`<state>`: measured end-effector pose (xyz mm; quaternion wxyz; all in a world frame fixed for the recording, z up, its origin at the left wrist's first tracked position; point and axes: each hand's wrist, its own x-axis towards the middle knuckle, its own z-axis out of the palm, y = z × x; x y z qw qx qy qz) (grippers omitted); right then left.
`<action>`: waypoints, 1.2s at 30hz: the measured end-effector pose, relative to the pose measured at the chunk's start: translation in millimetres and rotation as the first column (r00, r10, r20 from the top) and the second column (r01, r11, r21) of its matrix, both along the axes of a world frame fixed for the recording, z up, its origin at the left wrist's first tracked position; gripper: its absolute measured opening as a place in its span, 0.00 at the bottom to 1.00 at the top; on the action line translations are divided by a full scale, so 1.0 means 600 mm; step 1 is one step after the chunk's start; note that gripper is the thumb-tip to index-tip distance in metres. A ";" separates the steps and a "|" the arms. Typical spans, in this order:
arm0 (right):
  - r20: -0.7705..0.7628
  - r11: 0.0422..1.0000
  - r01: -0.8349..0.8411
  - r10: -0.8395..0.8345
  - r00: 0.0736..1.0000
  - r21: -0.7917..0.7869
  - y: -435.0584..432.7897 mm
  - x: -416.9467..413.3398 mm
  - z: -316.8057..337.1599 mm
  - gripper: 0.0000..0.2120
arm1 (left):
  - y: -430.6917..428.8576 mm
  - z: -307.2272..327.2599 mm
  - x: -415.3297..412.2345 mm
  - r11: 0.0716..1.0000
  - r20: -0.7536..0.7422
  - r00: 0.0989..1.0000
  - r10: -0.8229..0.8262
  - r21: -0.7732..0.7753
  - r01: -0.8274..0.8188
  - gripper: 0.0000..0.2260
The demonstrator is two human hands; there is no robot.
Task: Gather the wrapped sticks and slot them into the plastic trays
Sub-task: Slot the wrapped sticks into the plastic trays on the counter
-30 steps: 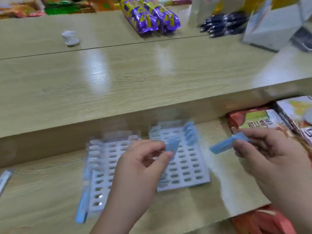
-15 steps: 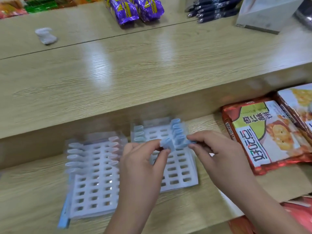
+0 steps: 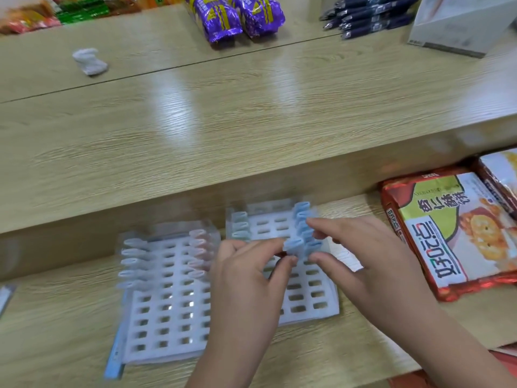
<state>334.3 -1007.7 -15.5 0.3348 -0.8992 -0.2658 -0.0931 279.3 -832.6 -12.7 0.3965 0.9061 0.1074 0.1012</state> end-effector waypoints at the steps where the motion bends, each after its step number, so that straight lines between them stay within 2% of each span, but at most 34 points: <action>1: -0.024 0.999 -0.028 0.030 0.999 0.047 0.004 0.000 0.005 0.16 | -0.001 0.000 0.000 1.000 -0.003 1.000 -0.010 0.012 0.010 0.08; 4: -0.025 0.990 -0.091 0.094 0.995 0.106 0.012 0.001 0.008 0.11 | -0.003 0.003 0.001 0.999 -0.028 0.999 -0.031 0.034 0.032 0.10; 7: -0.015 0.992 -0.050 0.052 0.999 0.115 0.003 0.000 -0.002 0.06 | -0.002 0.004 0.001 0.998 -0.055 0.998 -0.037 0.057 0.040 0.12; 9: -0.068 0.990 0.035 -0.026 0.997 0.134 -0.009 -0.004 -0.015 0.11 | 0.004 0.002 -0.002 0.996 -0.069 0.997 -0.038 0.076 0.043 0.15; 11: -0.120 0.987 0.084 -0.068 0.990 0.134 -0.013 -0.010 -0.027 0.17 | 0.011 0.000 -0.006 0.996 -0.050 0.998 -0.033 0.081 0.037 0.14; 15: -0.116 0.986 0.090 -0.074 0.990 0.143 -0.004 -0.014 -0.032 0.13 | 0.018 -0.002 -0.021 0.996 0.002 1.000 -0.020 0.092 0.020 0.11; 18: -0.066 0.994 0.068 -0.062 0.996 0.082 -0.007 -0.008 -0.033 0.13 | 0.023 -0.005 -0.031 0.993 0.031 0.999 -0.040 0.112 0.036 0.10; 23: 0.001 0.991 0.046 -0.046 0.999 -0.128 -0.019 0.001 -0.029 0.10 | 0.036 -0.010 -0.042 0.990 0.021 0.997 -0.076 0.119 0.073 0.13; 26: 0.086 0.978 0.050 -0.033 0.996 -0.202 -0.016 -0.001 -0.032 0.08 | 0.039 -0.008 -0.043 0.989 0.020 0.995 -0.099 0.112 0.096 0.13; 32: 0.211 0.929 0.109 -0.034 0.977 -0.354 -0.011 -0.024 -0.048 0.17 | 0.071 0.008 -0.074 0.995 0.106 0.990 -0.094 0.049 0.089 0.11; 34: 0.233 0.924 0.106 -0.019 0.972 -0.369 -0.014 -0.028 -0.049 0.17 | 0.101 0.013 -0.097 0.999 0.157 0.986 -0.052 0.016 0.050 0.11; 36: 0.231 0.942 0.122 -0.049 0.972 -0.313 -0.009 -0.029 -0.043 0.17 | 0.142 0.015 -0.123 1.000 0.190 0.982 0.006 -0.028 -0.001 0.11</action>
